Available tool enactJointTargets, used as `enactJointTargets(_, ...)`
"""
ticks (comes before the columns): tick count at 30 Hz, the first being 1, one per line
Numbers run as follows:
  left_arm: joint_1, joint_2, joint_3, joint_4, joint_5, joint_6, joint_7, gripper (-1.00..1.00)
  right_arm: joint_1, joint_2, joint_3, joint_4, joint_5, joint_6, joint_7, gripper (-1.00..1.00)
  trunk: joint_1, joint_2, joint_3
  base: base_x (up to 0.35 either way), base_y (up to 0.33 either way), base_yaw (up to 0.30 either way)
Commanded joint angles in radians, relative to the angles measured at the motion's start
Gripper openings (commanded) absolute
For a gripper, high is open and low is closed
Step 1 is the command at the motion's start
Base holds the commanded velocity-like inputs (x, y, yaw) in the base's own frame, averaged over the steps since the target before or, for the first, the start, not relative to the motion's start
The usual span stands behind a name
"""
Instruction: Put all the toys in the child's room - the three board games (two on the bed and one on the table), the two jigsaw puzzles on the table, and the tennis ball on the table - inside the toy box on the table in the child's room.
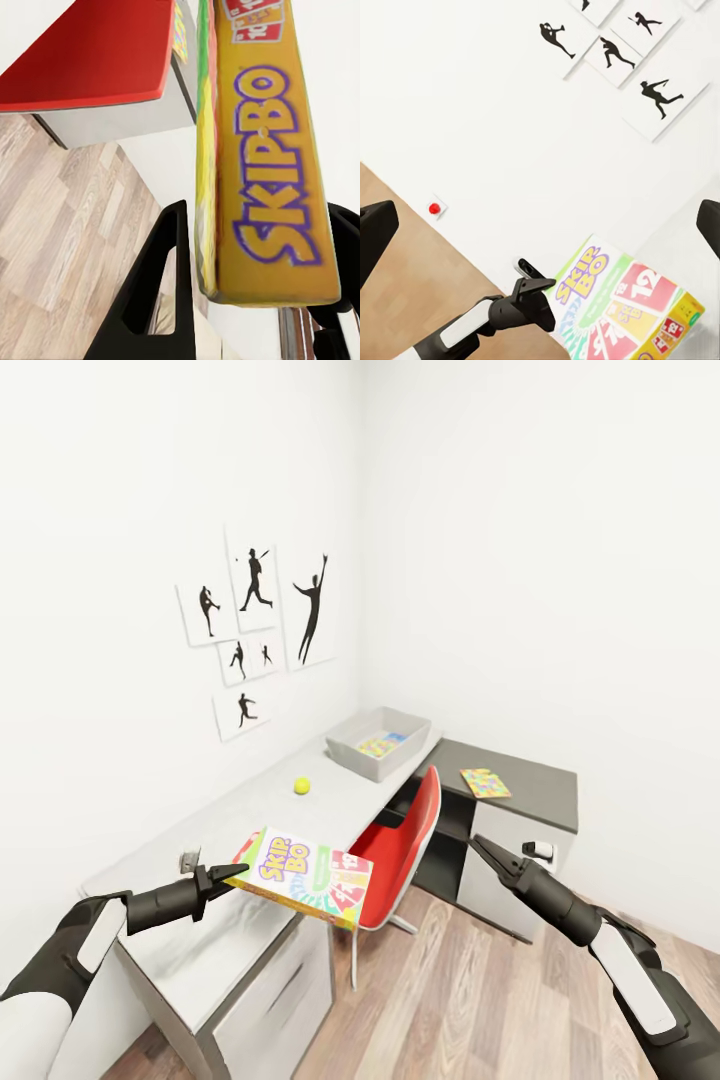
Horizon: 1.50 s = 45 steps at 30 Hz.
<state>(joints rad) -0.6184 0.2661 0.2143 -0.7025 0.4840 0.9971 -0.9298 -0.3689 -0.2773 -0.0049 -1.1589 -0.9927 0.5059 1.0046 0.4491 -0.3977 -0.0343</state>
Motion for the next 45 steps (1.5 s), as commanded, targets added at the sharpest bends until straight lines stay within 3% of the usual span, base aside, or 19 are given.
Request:
enactJointTargets(1, -0.001, 0.0, 0.002, 0.0, -0.001, 0.005, -0.005, -1.0, -0.001, 0.0, 0.0, -0.001, -0.007, 0.008, 0.0, 1.0, 0.001, -0.002, -0.002, 0.147, -0.155, 0.07)
enactJointTargets(14, 0.0, -0.001, 0.002, 0.0, -0.001, 0.005, -0.005, -1.0, -0.001, 0.0, 0.0, -0.002, -0.006, 0.008, 0.0, 1.0, 0.001, -0.002, -0.002, 0.164, -0.19, 0.228)
enactJointTargets(31, 0.0, -0.001, 0.002, 0.0, -0.003, 0.004, -0.004, -1.0, -0.001, 0.0, 0.0, -0.001, -0.007, 0.008, 0.001, 1.0, 0.001, -0.002, -0.002, 0.17, -0.193, 0.014)
enactJointTargets(45, 0.0, -0.001, 0.002, 0.0, -0.003, 0.0, -0.004, -1.0, -0.001, 0.0, 0.0, -0.002, -0.006, 0.008, 0.0, 1.0, 0.001, -0.002, -0.002, 0.198, -0.029, 0.24)
